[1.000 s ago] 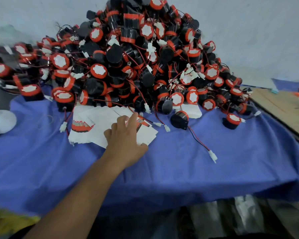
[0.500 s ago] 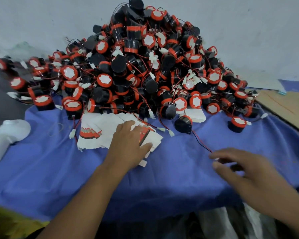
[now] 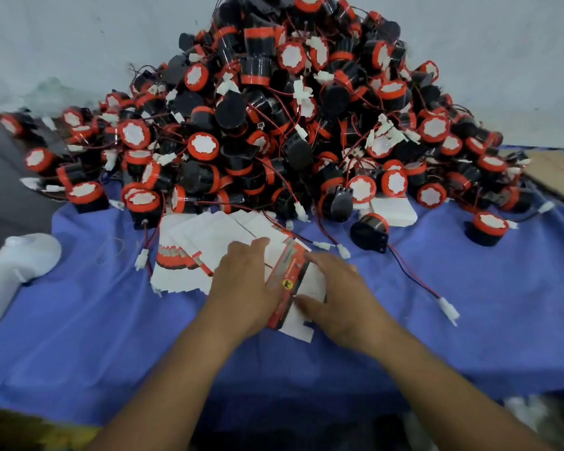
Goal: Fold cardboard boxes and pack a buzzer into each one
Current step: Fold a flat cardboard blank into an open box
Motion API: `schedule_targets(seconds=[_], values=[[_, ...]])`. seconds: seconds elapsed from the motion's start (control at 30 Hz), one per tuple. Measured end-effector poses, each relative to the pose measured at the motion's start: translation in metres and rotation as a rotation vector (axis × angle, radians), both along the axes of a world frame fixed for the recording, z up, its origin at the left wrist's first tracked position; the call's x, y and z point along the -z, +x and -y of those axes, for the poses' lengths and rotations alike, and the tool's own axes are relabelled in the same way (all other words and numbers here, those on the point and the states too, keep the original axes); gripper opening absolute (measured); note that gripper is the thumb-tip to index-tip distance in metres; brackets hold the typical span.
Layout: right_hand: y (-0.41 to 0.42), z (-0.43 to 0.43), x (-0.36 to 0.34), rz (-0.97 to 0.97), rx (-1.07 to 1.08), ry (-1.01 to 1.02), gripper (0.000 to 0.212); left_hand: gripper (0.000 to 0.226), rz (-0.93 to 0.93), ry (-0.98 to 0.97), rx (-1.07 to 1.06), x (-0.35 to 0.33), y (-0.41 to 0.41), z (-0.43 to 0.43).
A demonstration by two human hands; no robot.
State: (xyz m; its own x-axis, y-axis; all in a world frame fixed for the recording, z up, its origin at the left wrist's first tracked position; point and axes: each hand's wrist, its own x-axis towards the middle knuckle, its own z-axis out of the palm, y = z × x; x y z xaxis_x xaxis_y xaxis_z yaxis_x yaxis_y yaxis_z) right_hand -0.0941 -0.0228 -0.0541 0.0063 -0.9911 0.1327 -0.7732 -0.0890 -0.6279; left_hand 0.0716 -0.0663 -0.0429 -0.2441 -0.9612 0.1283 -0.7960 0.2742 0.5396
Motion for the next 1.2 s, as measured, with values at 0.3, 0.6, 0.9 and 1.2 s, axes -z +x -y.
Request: schedule_targets(seconds=[0.3,0.6,0.9,1.2], values=[[-0.004,-0.002,0.002,0.065,0.003,-0.006,0.056,0.07,-0.276,0.147,-0.038,-0.005,-0.001,0.0],[-0.009,-0.009,0.003,0.133,0.215,0.024,0.049,0.063,-0.406,0.186,-0.017,-0.008,0.0,-0.005],[-0.021,-0.004,-0.016,1.206,0.328,0.05,0.022,0.073,-0.391,-0.004,0.09,-0.003,-0.014,-0.017],[-0.032,-0.011,-0.034,1.307,0.289,-0.012,0.022,0.096,-0.218,-0.19,0.119,-0.006,-0.026,-0.034]])
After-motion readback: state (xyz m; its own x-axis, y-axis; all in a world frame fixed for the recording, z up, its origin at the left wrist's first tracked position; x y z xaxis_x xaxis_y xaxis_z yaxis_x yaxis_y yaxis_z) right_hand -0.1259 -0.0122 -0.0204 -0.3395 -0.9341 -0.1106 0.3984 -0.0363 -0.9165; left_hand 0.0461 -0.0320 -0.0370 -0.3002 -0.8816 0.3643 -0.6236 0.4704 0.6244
